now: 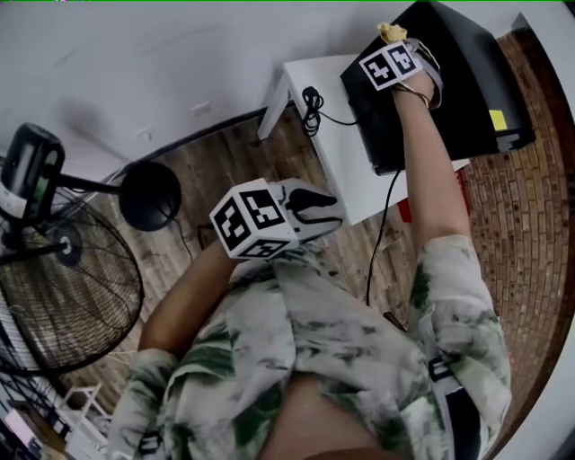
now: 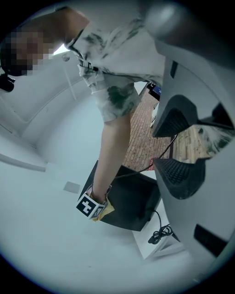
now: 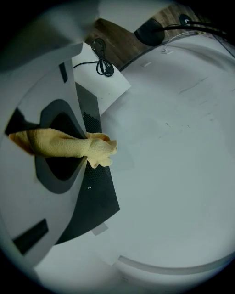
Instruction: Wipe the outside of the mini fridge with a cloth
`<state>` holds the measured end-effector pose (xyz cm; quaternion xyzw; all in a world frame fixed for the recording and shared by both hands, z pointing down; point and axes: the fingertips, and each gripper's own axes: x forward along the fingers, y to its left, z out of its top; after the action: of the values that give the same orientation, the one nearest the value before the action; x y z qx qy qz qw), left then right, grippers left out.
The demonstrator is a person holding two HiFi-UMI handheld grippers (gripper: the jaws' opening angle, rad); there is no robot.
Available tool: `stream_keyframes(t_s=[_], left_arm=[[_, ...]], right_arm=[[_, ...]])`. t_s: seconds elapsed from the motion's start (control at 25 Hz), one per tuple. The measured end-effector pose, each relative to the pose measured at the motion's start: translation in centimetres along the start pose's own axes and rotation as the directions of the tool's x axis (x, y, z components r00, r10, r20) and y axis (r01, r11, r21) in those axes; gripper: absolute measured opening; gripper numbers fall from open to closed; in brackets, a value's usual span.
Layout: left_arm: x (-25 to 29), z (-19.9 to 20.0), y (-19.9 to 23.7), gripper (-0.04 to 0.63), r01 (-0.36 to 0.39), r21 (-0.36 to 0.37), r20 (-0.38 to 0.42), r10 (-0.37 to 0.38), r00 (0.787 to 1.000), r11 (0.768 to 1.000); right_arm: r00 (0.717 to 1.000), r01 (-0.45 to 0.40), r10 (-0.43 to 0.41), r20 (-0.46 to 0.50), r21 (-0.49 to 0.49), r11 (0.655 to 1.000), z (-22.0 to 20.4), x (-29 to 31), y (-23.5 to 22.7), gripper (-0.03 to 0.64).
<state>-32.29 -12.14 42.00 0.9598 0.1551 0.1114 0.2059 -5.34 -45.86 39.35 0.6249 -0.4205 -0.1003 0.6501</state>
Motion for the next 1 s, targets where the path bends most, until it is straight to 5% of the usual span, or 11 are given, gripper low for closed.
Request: stream_keyframes(t_s=[1.0], left_arm=[[-1.3, -1.4, 3.1, 0.138, -0.167, -0.125, 0.059, 0.175, 0.983, 0.978]], right_arm=[[0.955, -0.257, 0.220, -0.201, -0.182, 0.949, -4.3, 9.2, 17.3, 0.097]])
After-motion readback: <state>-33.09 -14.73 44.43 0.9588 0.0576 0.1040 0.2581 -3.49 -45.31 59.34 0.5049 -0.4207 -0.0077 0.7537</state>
